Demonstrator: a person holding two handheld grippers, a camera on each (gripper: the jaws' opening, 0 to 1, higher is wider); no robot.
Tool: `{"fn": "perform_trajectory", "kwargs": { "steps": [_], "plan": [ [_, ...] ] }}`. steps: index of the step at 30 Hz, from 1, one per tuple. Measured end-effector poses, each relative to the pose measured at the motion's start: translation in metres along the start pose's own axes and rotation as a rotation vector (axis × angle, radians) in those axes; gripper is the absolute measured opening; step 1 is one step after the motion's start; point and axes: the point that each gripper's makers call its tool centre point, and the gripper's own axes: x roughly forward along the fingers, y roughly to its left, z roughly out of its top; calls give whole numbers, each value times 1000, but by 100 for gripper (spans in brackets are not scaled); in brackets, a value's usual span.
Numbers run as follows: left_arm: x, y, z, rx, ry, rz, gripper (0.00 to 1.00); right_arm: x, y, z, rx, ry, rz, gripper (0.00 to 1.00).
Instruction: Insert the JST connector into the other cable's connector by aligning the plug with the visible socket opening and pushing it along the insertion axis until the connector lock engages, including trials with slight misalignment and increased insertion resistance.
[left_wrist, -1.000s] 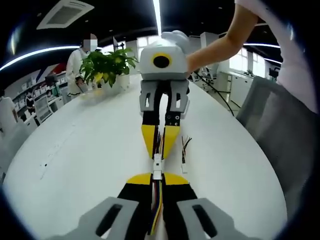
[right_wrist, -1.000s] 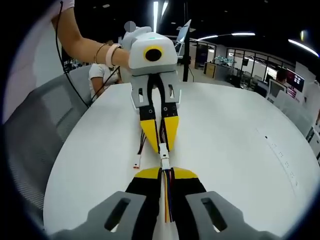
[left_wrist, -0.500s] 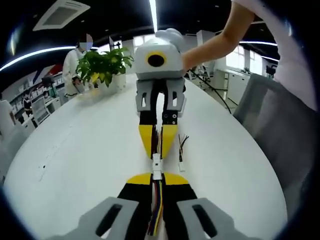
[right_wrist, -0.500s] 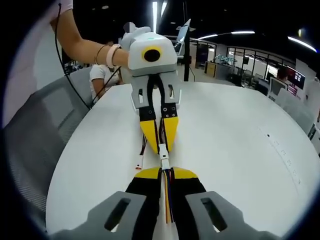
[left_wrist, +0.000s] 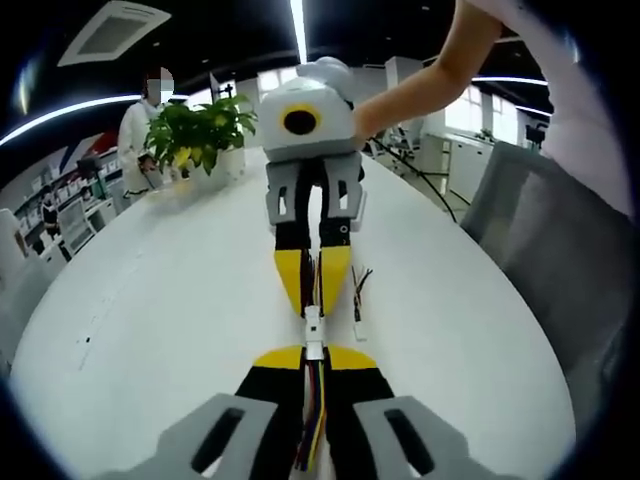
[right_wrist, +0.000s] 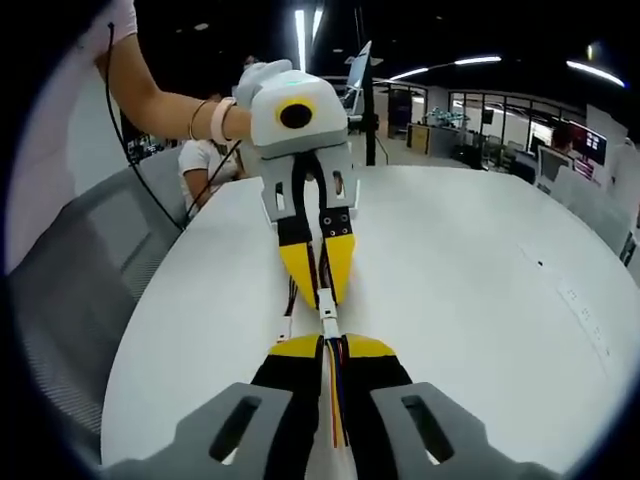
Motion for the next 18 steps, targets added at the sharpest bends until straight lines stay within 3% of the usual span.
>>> {"fn": "perform_trajectory", "kwargs": {
  "steps": [18],
  "plan": [
    [0,3,2,-47,-20,-14,0,-3,-1,1,14,-19,-19,4]
  ]
}}
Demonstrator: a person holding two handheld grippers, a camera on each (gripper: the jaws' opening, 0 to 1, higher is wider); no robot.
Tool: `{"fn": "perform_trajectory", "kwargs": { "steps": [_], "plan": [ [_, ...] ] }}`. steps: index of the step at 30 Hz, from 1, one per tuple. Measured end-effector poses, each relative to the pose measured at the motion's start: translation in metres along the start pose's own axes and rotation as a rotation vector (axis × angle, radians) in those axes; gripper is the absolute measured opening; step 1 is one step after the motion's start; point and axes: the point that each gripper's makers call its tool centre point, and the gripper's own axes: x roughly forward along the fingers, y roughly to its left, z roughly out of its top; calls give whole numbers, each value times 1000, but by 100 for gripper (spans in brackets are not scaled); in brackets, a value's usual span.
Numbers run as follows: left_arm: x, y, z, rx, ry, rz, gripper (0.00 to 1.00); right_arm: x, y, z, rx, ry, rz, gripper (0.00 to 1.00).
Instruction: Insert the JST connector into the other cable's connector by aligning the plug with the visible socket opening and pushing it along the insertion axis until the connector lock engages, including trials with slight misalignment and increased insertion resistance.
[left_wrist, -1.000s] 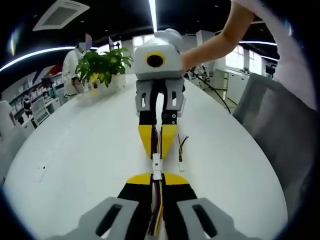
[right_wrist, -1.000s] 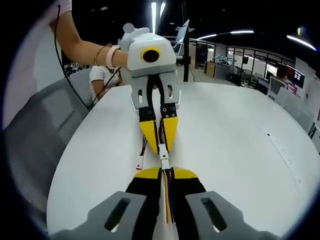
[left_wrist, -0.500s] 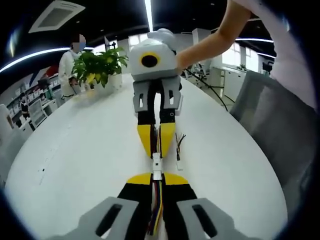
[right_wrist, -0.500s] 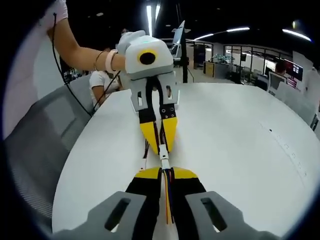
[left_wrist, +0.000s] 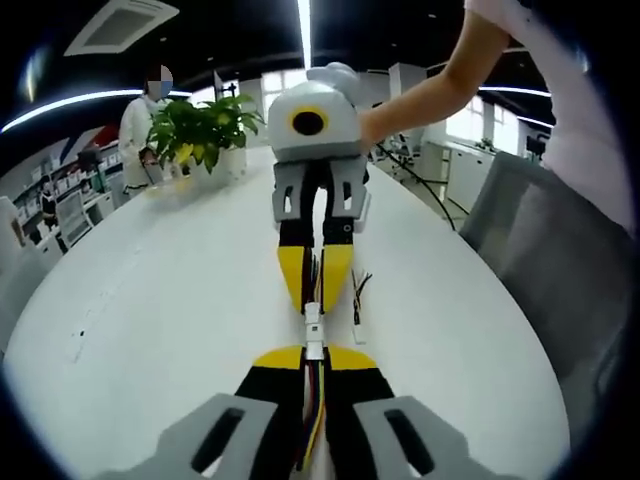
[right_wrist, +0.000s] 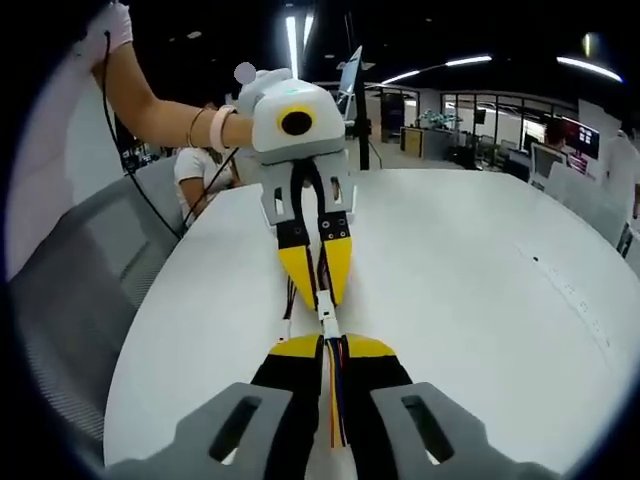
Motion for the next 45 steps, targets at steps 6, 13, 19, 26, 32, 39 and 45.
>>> {"fn": "perform_trajectory", "kwargs": {
  "steps": [6,13,19,26,32,39,45],
  "plan": [
    [0,-1,2,-7,-5,-1,0,-1,1,0,1,-5,-4,4],
    [-1,0,3,-30,-17,-6,0,-1,1,2,8,-17,-10,4],
    [-1,0,3,-32,-20,-7,0,0,2,1,-1,-4,-4,4],
    [-2,0,2,-27,-11,-6,0,1,1,1,6,-3,-6,4],
    [-2,-1,1,-15,-2,-9,0,3,1,0,-2,3,-6,4],
    [1,-1,3,6,-1,-10,0,2,0,-1,-17,8,-8,3],
    [4,-2,1,0,1,-14,0,2,0,-2,-20,9,-10,3]
  ]
}}
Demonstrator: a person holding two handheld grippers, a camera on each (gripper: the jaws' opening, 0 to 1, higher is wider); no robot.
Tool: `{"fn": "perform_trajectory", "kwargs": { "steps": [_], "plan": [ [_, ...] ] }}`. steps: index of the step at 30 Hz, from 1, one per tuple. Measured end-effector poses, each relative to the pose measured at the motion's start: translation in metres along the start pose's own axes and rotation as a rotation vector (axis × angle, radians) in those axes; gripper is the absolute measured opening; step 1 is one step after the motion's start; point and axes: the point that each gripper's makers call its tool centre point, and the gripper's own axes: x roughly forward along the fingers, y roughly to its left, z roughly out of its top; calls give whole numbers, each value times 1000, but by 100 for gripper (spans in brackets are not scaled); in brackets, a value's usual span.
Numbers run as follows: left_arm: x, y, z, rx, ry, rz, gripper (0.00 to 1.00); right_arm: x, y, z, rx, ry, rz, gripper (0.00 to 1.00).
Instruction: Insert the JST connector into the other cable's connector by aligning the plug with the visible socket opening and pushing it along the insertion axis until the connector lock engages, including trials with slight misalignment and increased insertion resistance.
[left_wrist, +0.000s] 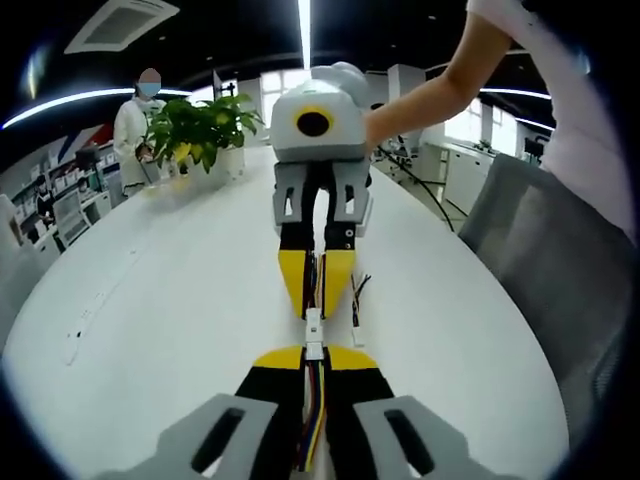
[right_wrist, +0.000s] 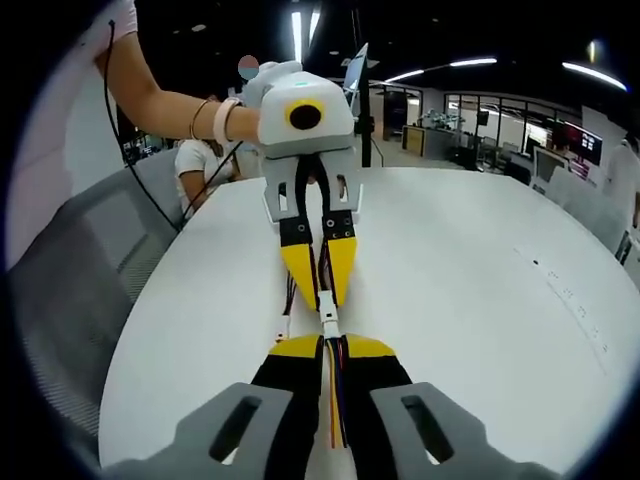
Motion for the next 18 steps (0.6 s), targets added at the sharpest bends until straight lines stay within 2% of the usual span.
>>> {"fn": "perform_trajectory", "kwargs": {
  "steps": [7,18],
  "plan": [
    [-3,2,2,-24,-24,3,0,-4,-1,5,26,-36,-5,3],
    [-6,0,2,-52,-30,-12,0,-2,1,8,20,-47,-2,3]
  ]
}}
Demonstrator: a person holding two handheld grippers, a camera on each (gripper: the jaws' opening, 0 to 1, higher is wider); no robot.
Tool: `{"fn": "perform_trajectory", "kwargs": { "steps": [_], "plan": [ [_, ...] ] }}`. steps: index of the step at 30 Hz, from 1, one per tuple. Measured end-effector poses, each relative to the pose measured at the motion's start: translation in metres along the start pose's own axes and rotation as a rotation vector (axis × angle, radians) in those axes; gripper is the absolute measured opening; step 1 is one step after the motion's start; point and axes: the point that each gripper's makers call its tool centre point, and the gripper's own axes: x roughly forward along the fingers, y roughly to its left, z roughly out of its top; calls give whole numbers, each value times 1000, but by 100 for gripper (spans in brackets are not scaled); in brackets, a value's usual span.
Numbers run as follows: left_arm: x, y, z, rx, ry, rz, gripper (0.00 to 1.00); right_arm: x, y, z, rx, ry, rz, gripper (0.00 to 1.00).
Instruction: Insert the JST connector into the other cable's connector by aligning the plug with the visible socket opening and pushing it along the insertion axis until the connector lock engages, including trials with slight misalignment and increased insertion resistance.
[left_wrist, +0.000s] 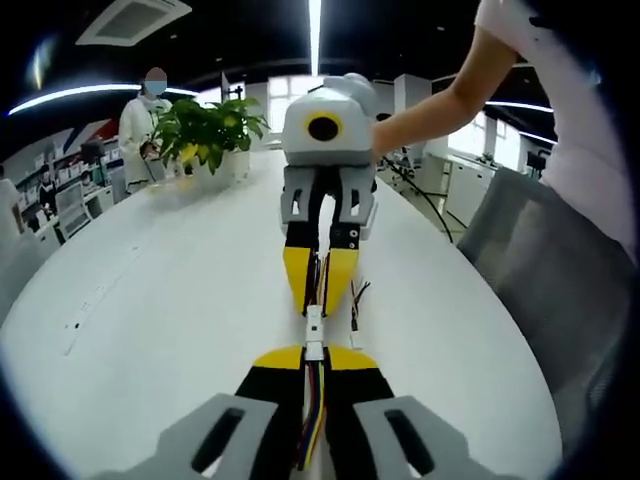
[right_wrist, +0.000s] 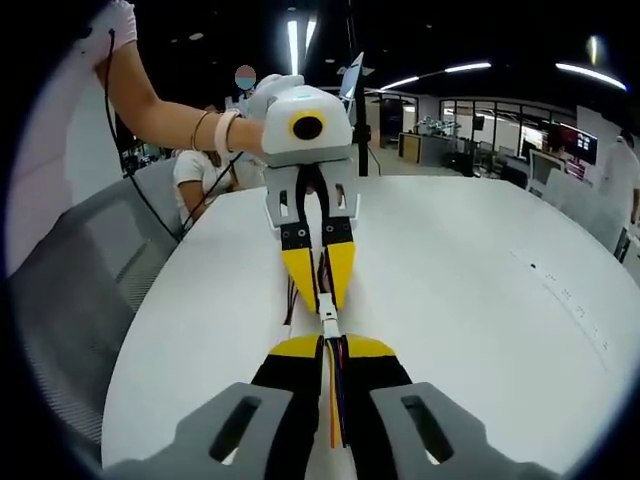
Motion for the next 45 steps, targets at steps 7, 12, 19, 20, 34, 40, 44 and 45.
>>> {"fn": "perform_trajectory", "kwargs": {
  "steps": [7,12,19,20,34,40,44,45],
  "plan": [
    [-1,1,2,-32,-22,-8,0,1,1,5,-3,-17,-2,3],
    [1,1,4,-10,-18,-15,0,2,1,5,-12,-17,5,3],
    [4,0,7,0,-26,-19,0,0,1,5,0,-25,10,3],
    [4,0,7,2,-22,-19,0,-1,0,4,-3,-18,8,3],
    [15,10,-9,27,24,3,0,10,-10,-11,-2,-2,-8,3],
    [20,11,-18,26,42,19,0,16,-11,-20,3,1,-12,4],
    [22,10,-22,16,40,29,0,17,-10,-23,6,5,-12,4],
    [22,10,-23,11,42,29,0,17,-10,-24,5,7,-11,4]
  ]
}}
